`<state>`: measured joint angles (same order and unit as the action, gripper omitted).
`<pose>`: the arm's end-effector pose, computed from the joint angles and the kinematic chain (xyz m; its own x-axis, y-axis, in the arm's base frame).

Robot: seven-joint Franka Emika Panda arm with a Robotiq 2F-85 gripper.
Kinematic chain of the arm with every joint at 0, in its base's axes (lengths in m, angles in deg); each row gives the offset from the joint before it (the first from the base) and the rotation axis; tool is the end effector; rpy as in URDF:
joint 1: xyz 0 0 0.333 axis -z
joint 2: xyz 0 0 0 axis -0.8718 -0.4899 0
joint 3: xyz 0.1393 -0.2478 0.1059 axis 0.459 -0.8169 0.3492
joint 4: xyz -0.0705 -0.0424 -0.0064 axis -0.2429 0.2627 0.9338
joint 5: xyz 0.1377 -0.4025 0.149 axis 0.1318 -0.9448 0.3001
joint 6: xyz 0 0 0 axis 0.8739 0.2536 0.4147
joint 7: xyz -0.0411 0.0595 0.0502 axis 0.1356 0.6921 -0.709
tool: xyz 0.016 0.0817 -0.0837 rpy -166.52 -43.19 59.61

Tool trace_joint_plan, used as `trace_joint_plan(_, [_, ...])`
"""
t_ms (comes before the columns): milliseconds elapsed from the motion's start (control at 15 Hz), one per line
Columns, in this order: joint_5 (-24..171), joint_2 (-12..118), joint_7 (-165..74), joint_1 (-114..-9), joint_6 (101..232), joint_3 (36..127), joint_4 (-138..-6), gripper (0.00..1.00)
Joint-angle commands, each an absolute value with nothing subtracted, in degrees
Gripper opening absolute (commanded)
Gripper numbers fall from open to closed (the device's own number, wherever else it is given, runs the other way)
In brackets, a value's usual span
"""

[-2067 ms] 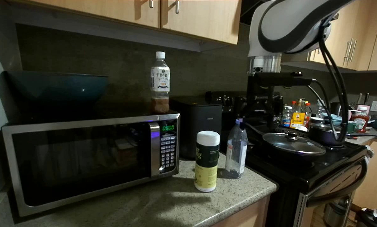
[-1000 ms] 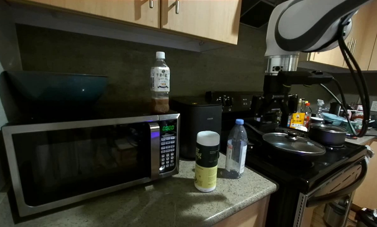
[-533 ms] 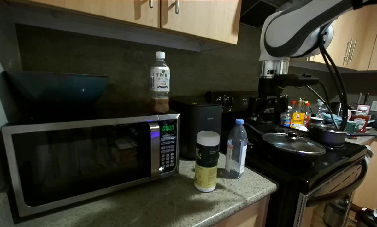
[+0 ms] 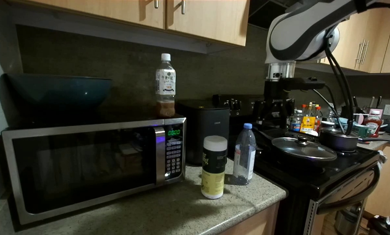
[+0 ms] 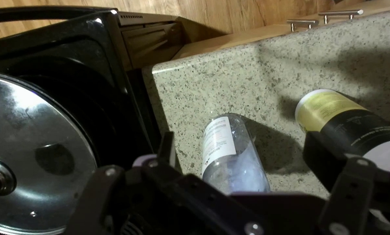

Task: Move the water bottle to the left and move the yellow container to the right

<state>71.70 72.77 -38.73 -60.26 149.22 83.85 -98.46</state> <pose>0.5915 -0.0233 0.4074 0.9808 -0.1912 0.0394 -0.1933 -0.9793 0.0600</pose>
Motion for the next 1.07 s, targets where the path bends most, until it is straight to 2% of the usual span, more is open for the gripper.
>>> trace_joint_plan(0, [73.2, 67.2, -42.8, -59.7, 150.1, 83.6, -92.2, 1.00])
trace_joint_plan(667, [78.9, 54.9, -55.9, -58.1, 145.6, 83.5, -77.0, 1.00])
trace_joint_plan(1000, [78.3, 51.7, -53.5, -58.2, 139.5, 83.1, -72.8, 1.00])
